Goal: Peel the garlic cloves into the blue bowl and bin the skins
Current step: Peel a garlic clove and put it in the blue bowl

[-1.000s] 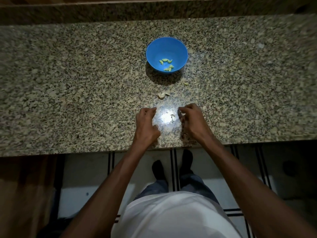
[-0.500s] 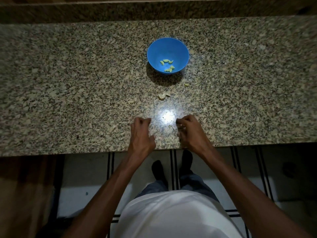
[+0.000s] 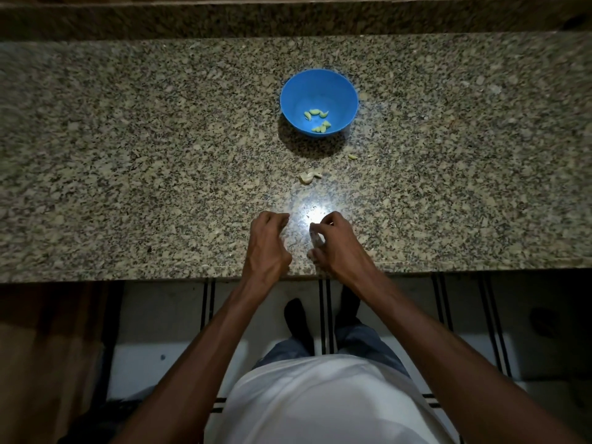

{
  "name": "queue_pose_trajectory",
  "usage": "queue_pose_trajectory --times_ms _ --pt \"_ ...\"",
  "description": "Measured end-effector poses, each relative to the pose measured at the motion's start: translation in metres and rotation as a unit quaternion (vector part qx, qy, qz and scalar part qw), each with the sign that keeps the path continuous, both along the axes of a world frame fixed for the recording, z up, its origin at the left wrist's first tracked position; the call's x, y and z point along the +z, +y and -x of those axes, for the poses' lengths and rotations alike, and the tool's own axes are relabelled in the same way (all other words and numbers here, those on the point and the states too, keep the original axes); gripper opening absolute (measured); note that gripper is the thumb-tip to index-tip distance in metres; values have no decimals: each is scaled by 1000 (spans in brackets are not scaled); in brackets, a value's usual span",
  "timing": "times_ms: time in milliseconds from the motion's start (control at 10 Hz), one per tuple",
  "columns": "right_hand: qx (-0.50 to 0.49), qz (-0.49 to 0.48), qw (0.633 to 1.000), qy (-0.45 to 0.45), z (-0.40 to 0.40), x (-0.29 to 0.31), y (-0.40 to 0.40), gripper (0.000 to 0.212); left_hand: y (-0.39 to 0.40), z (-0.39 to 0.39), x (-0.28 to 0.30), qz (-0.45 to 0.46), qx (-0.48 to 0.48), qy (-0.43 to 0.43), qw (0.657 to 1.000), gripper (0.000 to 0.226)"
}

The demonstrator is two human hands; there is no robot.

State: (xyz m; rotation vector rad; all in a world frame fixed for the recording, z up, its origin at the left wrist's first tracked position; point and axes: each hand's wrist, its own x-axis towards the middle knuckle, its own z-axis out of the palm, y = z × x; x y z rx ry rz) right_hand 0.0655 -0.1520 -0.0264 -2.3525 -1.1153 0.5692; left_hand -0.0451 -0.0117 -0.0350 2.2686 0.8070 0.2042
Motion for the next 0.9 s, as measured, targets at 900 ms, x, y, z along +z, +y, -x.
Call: queue_pose_trajectory --times_ms 900 --pt "-291 -169 881 332 -29 19 -12 13 -18 -3 0 11 -104 7 995 46"
